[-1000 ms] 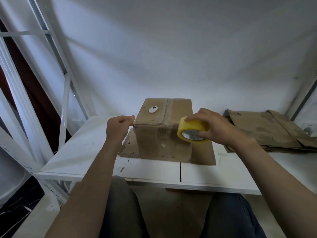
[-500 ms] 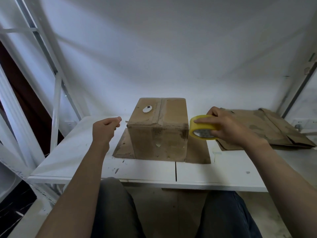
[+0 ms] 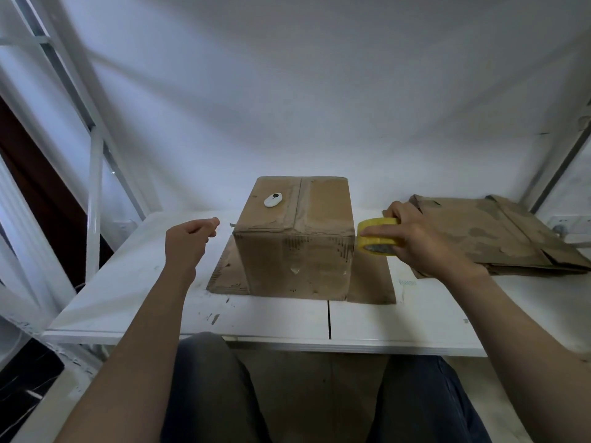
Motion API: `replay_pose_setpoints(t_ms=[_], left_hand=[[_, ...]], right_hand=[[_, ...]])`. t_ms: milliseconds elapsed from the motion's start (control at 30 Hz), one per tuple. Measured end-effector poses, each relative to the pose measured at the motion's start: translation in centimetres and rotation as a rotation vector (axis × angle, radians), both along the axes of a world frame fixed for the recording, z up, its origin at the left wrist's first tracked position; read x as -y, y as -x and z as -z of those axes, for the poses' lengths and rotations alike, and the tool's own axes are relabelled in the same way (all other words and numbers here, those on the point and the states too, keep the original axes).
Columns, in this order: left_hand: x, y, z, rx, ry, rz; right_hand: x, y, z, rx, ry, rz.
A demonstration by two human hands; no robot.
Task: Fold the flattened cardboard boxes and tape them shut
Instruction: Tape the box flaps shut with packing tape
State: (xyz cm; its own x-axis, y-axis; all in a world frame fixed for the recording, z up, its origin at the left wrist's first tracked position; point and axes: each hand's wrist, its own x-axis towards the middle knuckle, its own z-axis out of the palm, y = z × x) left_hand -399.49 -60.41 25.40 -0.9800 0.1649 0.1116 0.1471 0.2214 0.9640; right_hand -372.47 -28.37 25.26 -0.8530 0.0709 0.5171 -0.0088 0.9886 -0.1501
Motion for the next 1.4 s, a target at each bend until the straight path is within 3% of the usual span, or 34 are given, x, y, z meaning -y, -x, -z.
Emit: replay_pose_setpoints(t_ms=[500,767,967,1167,1300,1400], left_hand=[[-2.3,2.3,2.9,0.095,0.015,0.025],[-3.1,2.2,4.1,0.240,-0.066,0.067],[-2.8,2.1,4.4,0.178,-0.070,0.016],[-4.7,0.9,5.0,0.263,-0.113,0.012],[-4.6,0.6,5.1,0.112,-0.022,0.008],[-4.9,0.3,5.0,0.230,0.105,0.050]], right_hand=[[-0.9,2.4,1.7,0.055,0.031,0.031],[-1.1,3.0,2.5,0.056,0.116,0.055],[-1.6,3.2,3.0,0.058,0.127,0.052],[-2.1,3.7,3.6,0.036,0.120,0.057],[-1.7,3.8,3.6,0.024,0.108,0.077],[-1.5,3.8,3.4,0.020,0.102,0.074]])
